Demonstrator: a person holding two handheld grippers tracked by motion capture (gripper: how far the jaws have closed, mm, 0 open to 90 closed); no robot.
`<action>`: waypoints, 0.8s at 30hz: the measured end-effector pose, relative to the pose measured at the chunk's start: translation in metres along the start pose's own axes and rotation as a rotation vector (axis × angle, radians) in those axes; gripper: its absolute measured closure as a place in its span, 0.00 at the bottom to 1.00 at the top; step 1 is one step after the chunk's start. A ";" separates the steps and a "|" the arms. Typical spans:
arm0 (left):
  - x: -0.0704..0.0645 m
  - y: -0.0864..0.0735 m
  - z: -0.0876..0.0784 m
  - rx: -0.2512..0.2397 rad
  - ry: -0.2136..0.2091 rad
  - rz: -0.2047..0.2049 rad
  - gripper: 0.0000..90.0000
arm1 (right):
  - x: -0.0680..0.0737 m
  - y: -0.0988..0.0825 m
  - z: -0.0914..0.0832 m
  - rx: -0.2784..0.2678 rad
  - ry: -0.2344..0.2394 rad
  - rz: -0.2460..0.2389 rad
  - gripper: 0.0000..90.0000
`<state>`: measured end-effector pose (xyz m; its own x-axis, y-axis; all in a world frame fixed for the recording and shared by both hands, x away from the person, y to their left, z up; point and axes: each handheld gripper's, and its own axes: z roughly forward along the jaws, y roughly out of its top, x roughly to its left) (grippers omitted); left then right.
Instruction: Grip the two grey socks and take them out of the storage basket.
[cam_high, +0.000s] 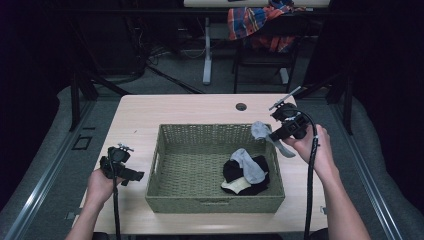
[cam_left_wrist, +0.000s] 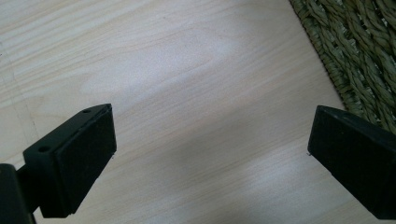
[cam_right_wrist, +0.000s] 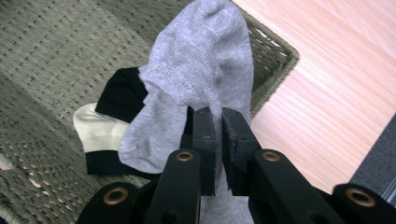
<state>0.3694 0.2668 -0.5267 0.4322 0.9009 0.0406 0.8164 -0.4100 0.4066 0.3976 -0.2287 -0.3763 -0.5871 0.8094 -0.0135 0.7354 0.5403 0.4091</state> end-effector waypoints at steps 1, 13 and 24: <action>0.000 0.000 0.000 0.000 0.001 0.000 0.01 | -0.002 -0.001 0.000 0.003 -0.007 0.004 0.95; 0.000 0.000 0.000 -0.001 0.001 -0.002 0.01 | -0.027 -0.012 0.000 0.017 -0.030 0.084 0.95; 0.000 0.000 0.000 0.000 0.001 0.001 0.01 | -0.057 -0.027 0.010 0.066 -0.070 0.163 0.95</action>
<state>0.3694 0.2668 -0.5265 0.4325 0.9007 0.0415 0.8160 -0.4106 0.4069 0.4144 -0.2871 -0.3953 -0.4354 0.9001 -0.0161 0.8407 0.4130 0.3504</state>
